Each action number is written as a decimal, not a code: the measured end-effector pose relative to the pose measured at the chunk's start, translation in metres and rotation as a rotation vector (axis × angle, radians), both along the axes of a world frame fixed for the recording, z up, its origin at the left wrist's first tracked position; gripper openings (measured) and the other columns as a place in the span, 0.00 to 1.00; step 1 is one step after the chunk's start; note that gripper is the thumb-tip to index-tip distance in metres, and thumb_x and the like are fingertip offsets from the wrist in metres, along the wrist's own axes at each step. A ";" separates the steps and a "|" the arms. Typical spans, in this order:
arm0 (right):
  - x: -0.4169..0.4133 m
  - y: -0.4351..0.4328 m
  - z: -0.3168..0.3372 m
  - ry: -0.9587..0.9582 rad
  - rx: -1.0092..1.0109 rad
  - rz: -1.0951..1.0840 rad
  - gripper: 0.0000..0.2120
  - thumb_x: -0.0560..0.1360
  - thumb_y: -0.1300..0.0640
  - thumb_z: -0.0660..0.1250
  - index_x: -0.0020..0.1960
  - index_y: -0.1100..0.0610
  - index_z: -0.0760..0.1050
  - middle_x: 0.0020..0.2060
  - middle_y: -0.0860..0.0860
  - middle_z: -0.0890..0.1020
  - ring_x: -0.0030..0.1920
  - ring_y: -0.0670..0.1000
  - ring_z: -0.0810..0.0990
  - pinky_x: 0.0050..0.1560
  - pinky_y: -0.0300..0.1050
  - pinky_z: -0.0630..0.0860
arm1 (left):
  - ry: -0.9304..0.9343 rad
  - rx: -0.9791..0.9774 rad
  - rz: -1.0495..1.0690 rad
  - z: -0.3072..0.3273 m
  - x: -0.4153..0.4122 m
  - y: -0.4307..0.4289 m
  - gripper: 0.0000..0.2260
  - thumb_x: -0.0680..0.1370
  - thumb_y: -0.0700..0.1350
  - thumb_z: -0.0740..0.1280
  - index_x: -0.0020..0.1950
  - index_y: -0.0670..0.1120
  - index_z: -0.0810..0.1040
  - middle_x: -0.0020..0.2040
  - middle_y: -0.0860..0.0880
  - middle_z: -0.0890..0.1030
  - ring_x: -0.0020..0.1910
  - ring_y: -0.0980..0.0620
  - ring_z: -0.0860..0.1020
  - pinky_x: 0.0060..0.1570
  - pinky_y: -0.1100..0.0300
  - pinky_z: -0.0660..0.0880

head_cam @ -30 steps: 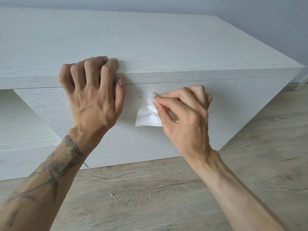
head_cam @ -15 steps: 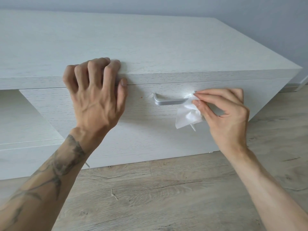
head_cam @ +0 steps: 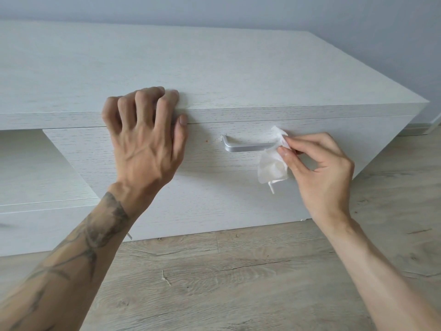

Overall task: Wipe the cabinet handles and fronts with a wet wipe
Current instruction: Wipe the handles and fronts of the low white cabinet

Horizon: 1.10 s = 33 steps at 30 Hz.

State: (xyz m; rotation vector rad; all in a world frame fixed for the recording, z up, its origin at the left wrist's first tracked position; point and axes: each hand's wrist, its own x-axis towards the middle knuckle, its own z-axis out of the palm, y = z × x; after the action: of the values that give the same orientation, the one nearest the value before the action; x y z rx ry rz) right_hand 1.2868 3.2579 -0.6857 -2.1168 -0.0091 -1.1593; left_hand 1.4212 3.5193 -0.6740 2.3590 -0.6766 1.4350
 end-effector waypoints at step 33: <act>0.044 0.220 0.032 0.232 -0.097 0.726 0.07 0.76 0.65 0.77 0.52 0.57 0.87 0.43 0.47 0.82 0.38 0.46 0.81 0.43 0.38 0.78 | 0.404 0.544 0.331 0.042 -0.108 0.242 0.22 0.89 0.52 0.58 0.80 0.44 0.73 0.81 0.41 0.70 0.78 0.39 0.71 0.80 0.40 0.63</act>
State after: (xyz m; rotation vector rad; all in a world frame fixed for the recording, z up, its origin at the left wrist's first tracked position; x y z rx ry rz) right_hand 1.3312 3.4777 -0.6532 -2.0417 -0.6785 -0.4872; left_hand 1.3129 3.7617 -0.6318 3.1842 -0.6428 0.8942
